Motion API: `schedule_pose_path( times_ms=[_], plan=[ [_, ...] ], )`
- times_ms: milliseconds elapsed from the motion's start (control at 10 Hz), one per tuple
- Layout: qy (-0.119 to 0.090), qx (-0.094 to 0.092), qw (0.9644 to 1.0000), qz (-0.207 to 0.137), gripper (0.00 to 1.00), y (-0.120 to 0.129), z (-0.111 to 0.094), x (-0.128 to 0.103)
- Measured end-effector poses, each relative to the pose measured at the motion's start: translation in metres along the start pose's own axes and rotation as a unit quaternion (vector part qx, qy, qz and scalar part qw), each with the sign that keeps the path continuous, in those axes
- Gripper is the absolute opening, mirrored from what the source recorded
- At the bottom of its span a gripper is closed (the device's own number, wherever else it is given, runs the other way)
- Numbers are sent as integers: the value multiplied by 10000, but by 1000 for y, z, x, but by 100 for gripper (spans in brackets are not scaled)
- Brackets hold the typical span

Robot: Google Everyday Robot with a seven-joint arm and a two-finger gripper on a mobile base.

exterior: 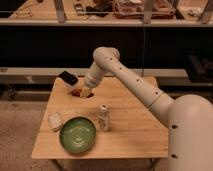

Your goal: Place the pepper in the ceramic bowl

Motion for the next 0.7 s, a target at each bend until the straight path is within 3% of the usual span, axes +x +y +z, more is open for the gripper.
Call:
schedule_pose_path(
  times_ms=[300,500,700],
  plan=[
    [31,141,9973,-715,0,-57,26,30],
    [-222,254,9928,-1150,0,-105,48,26],
    [-525,401,9892,-1308,0,-134,70,13]
  ],
)
